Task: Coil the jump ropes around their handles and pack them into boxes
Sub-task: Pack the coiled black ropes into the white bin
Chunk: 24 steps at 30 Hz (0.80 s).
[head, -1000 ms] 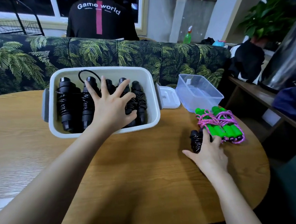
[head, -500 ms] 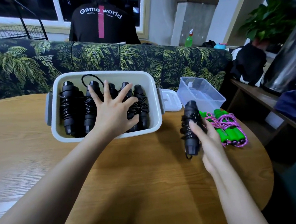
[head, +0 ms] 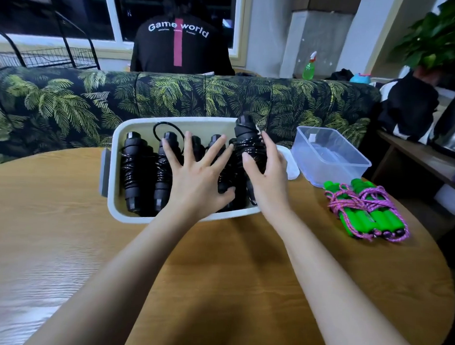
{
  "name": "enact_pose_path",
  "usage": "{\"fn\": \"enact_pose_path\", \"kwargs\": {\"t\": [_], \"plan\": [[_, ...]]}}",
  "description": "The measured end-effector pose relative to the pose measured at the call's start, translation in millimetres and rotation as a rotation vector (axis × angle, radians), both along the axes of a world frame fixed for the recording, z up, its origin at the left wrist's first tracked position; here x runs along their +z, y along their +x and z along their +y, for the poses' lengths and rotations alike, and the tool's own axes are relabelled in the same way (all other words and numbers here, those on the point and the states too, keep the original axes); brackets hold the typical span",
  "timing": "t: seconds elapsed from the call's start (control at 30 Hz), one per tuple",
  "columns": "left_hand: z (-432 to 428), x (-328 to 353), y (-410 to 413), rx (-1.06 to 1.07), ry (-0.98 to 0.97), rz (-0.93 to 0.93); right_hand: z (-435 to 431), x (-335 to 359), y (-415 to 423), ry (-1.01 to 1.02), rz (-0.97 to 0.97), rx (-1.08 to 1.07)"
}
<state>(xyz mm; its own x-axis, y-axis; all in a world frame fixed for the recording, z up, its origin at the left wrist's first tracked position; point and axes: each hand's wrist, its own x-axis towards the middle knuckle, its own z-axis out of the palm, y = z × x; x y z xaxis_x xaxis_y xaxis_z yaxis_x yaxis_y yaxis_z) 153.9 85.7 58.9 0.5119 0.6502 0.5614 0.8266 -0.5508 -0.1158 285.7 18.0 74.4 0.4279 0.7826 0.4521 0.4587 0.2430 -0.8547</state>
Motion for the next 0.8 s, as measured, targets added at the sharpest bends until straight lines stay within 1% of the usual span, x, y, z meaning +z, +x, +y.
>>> {"fn": "enact_pose_path", "kwargs": {"t": [0.07, 0.17, 0.3, 0.37, 0.43, 0.53, 0.67, 0.8], "plan": [[0, 0, -1, 0.001, -0.014, -0.009, 7, -9, -3, -0.010, -0.093, -0.045], [-1, -2, -3, -0.004, -0.011, -0.001, 17, -11, -6, 0.018, -0.274, -0.176], [-2, -3, -5, -0.023, -0.015, -0.004, 27, -8, -7, 0.063, -0.614, -0.211], [0, 0, -8, -0.027, -0.045, 0.006, 24, -13, -7, 0.037, -0.747, -0.233], [5, 4, -11, -0.032, -0.093, 0.036, 16, -18, -4, -0.038, -0.831, -0.205], [16, 9, -16, -0.040, -0.174, 0.099, 9, -20, 6, -0.165, -0.890, -0.127], [29, 15, -16, -0.054, -0.282, 0.155, 20, -6, 14, -0.341, -0.812, -0.020], [40, 16, -16, -0.076, -0.371, 0.175, 33, -1, 16, -0.410, -0.812, 0.014]]}}
